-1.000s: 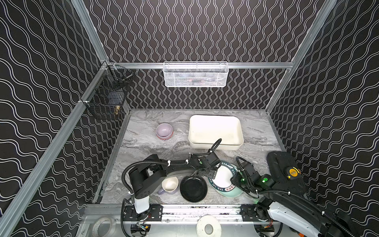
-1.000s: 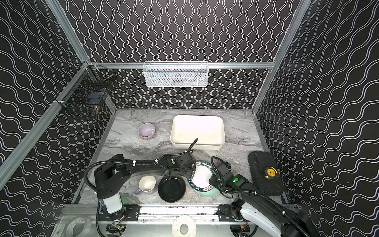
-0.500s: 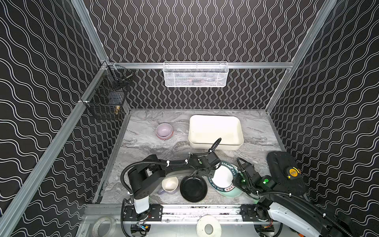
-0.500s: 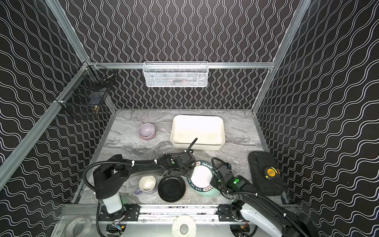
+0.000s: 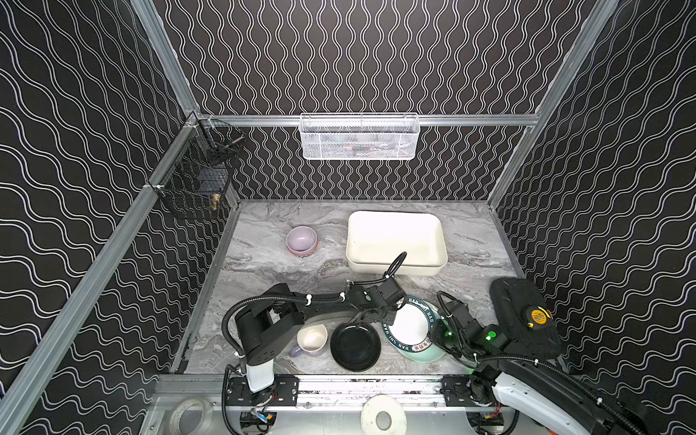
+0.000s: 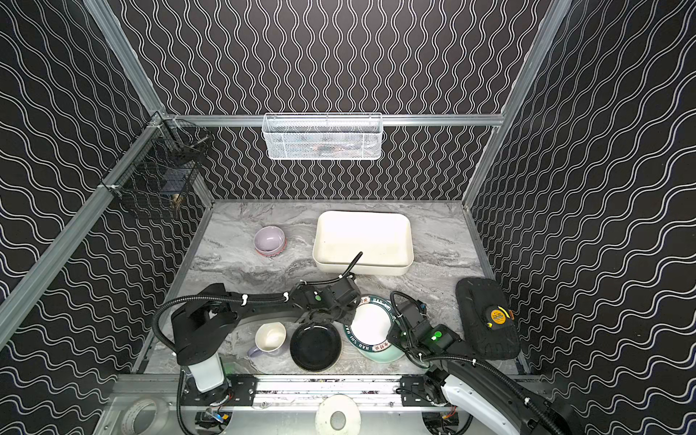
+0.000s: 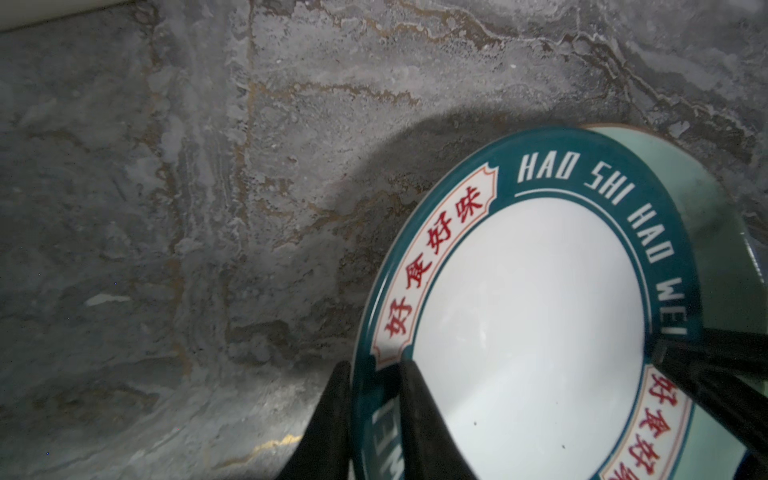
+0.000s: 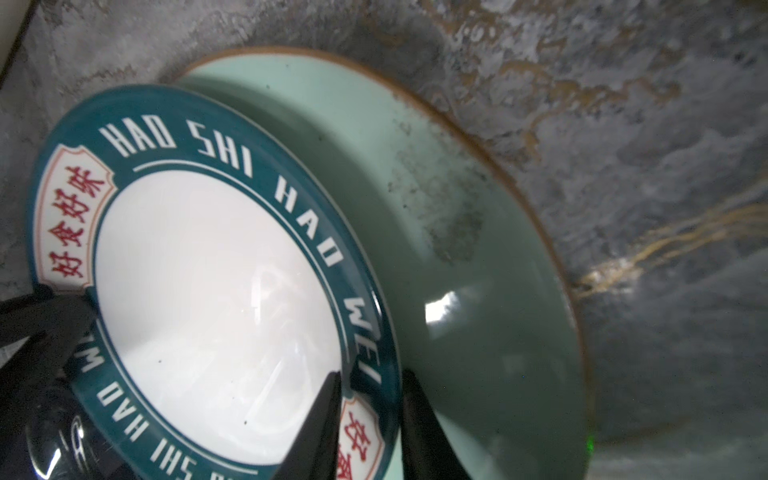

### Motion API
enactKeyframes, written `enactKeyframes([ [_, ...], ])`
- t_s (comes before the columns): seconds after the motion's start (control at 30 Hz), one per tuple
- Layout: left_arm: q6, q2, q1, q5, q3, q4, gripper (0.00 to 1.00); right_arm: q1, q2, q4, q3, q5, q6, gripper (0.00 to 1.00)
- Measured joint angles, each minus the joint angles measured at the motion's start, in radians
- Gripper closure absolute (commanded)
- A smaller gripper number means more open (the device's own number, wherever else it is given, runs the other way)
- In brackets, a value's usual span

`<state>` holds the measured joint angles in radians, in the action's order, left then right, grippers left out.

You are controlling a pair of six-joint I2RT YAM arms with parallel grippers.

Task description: Place the mixed dishes into the plastic bin

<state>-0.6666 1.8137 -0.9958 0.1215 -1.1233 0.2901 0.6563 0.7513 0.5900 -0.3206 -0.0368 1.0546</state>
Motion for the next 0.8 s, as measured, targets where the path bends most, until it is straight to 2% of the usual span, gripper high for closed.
enactKeyframes([
  [0.43, 0.001, 0.046, 0.008, 0.119, -0.010, -0.057, 0.93, -0.003, -0.029, -0.187, 0.082, -0.012, 0.036, 0.63],
  [0.8, 0.014, 0.067, 0.018, 0.132, -0.006, -0.109, 0.96, -0.003, -0.073, -0.239, 0.120, -0.034, 0.035, 0.64],
])
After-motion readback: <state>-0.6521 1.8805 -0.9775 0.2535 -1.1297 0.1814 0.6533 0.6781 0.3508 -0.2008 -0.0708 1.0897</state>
